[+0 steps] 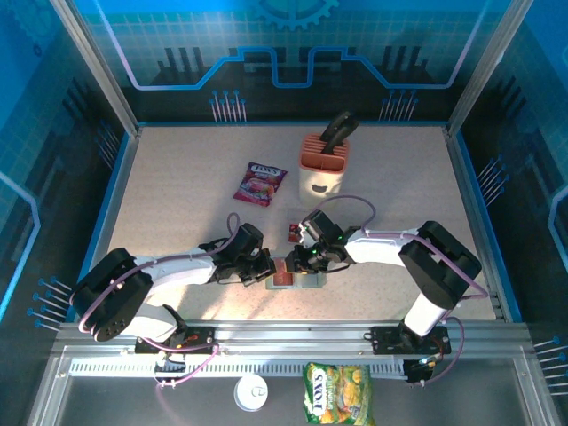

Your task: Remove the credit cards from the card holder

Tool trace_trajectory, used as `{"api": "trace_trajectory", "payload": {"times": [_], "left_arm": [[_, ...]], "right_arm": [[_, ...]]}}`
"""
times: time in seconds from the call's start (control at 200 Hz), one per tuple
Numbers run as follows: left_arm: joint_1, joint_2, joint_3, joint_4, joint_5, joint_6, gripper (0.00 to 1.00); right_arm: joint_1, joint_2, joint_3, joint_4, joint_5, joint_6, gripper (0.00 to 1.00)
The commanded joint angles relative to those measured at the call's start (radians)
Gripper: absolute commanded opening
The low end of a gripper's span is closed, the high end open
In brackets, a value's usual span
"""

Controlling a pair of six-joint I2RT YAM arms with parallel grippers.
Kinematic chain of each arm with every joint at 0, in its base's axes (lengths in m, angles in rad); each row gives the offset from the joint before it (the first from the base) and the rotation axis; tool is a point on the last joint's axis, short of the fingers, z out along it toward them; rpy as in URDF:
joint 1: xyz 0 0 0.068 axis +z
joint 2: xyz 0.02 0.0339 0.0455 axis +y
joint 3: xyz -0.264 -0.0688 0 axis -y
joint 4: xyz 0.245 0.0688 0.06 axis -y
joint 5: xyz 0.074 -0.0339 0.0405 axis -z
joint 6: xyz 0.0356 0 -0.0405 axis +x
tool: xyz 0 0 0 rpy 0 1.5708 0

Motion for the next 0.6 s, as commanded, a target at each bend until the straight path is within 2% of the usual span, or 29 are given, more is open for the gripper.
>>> {"api": "trace_trajectory", "payload": {"times": [0.0,0.29,0.46,0.595], "left_arm": [[0.006,-0.002,-0.021,-0.045,-0.026,0.019,0.0],[0.006,-0.081,-0.016,-0.06,-0.067,0.032,0.03],[0.006,-0.023,-0.006,-0.029,-0.03,0.044,0.0],[0.006,0.015,0.023,-0.096,-0.05,0.046,0.0]], "right_arm": [[0.009,-0.016,0.018,-0.077,0.037,-0.031,0.27],[0.011,-0.028,0.007,-0.036,0.014,-0.012,0.27],[0.01,-0.035,0.008,-0.03,0.01,-0.006,0.27],[0.01,-0.032,0.012,-0.028,0.007,-0.005,0.27]]}}
